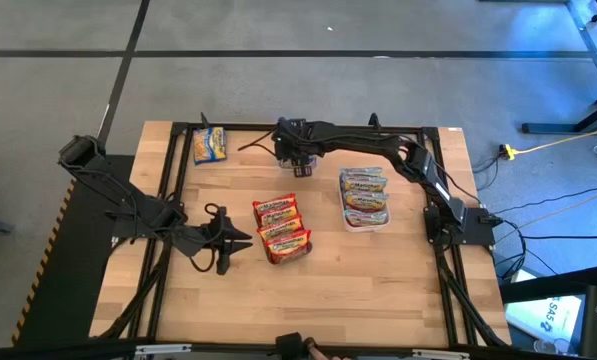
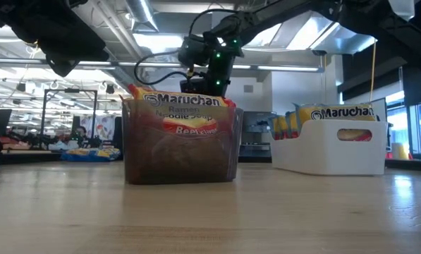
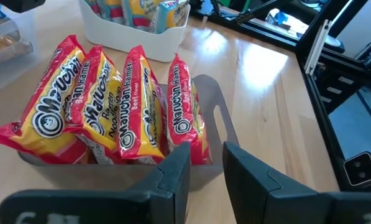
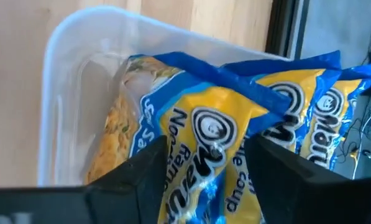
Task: Sort Maruchan noodles
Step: Put the blue noodle pack into the transparent bin
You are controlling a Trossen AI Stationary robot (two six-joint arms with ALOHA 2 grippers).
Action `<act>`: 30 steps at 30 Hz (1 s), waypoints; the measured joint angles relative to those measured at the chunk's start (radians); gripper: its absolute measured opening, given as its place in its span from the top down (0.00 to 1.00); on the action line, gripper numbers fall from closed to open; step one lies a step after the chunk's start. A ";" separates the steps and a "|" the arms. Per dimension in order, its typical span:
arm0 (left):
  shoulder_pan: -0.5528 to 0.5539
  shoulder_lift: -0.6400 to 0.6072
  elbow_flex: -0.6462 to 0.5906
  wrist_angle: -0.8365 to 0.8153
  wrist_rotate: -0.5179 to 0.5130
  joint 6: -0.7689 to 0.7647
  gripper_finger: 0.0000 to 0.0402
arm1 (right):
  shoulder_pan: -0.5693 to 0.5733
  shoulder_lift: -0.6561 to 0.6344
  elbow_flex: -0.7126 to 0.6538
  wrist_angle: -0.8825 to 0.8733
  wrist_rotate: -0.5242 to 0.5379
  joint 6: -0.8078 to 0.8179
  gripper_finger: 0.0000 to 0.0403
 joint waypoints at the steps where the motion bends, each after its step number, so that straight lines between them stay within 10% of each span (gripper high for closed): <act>1: 0.000 0.000 0.000 0.001 0.000 0.000 0.78 | 0.006 0.000 0.009 -0.019 -0.001 0.000 0.52; 12: 0.000 0.000 0.000 0.014 -0.088 0.070 0.78 | 0.069 0.000 0.256 -0.388 -0.047 0.131 0.53; 17: 0.061 0.000 0.000 0.013 -0.102 0.094 0.78 | 0.067 -0.054 0.314 -0.554 -0.329 0.243 0.53; 30: 0.387 0.000 0.154 -0.294 0.084 0.150 0.78 | 0.076 -0.357 -0.090 -0.469 -0.446 0.329 0.53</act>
